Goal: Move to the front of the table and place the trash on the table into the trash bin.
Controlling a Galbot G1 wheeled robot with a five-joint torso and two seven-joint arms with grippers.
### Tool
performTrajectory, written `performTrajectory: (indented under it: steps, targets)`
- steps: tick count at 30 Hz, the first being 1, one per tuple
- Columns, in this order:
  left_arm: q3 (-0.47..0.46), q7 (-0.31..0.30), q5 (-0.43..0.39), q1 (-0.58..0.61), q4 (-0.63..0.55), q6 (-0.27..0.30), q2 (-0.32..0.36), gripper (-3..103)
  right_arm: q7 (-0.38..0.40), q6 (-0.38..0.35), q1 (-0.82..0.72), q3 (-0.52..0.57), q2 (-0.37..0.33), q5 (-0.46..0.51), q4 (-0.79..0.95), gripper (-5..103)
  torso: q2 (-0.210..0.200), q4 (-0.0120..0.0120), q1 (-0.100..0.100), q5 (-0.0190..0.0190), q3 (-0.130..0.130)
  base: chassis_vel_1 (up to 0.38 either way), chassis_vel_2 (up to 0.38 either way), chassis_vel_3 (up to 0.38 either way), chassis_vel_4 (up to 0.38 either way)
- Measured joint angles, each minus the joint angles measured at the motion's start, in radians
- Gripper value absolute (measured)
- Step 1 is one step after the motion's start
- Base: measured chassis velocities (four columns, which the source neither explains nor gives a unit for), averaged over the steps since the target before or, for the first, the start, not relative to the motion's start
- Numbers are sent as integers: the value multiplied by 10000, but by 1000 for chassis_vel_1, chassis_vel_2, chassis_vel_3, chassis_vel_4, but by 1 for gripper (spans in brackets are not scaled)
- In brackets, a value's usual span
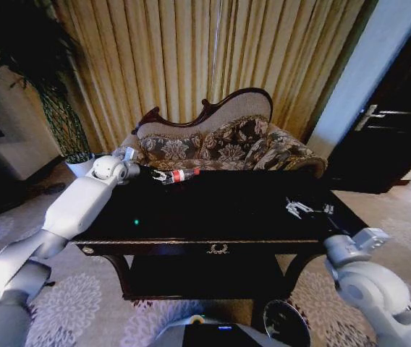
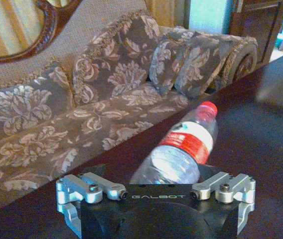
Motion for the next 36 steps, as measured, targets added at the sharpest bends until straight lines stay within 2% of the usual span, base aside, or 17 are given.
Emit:
performTrajectory:
  steps: [9,12,13,14,16,17,19,21,23,24,27,30,32,36]
  targets:
    - [38,40,112,13,203,-1,-145,102,0,106,9,41,-19,-8,-67,100,0,1,0,0,0,0,0,0,0]
    - [38,42,107,10,244,-2,-145,98,0,133,18,41,-29,-10,-94,100,0,1,0,0,0,0,0,0,0]
    - [38,43,100,11,261,-2,-144,93,0,144,19,41,-30,-11,-99,100,0,1,0,0,0,0,0,0,0]
    - [38,43,100,11,261,-2,-144,93,0,144,19,41,-30,-11,-99,100,0,1,0,0,0,0,0,0,0]
    - [36,68,67,29,273,-4,-140,83,0,169,20,42,-32,-12,-101,100,0,1,0,0,0,0,0,0,0]
    - [36,68,67,29,273,-4,-140,83,0,169,20,42,-32,-12,-101,100,0,1,0,0,0,0,0,0,0]
    - [12,100,57,87,250,-5,-139,72,0,177,16,49,-42,-12,-103,100,0,1,0,0,0,0,0,0,0]
    - [-4,107,56,105,232,-4,-139,72,0,180,14,58,-54,-12,-104,100,0,1,0,0,0,0,0,0,0]
    - [-37,114,52,137,206,-5,-137,61,0,185,9,90,-89,-12,-105,100,0,1,0,0,0,0,0,0,0]
    - [-37,114,52,137,206,-5,-137,61,0,185,9,90,-89,-12,-105,100,0,1,0,0,0,0,0,0,0]
    - [-85,124,50,191,145,-6,-106,48,0,191,-12,132,-108,-10,-106,100,0,1,0,0,0,0,0,0,0]
    - [-107,131,48,218,109,-6,-84,45,0,192,-24,139,-108,-10,-106,100,0,0,0,0,0,0,0,0,0]
    - [-174,142,48,276,53,-6,-45,39,1,194,-30,141,-108,-9,-105,100,0,1,0,0,0,0,0,0,0]
    - [-244,146,41,345,-17,-5,-2,36,1,198,-44,141,-95,-10,-97,100,0,1,0,0,0,0,0,0,0]
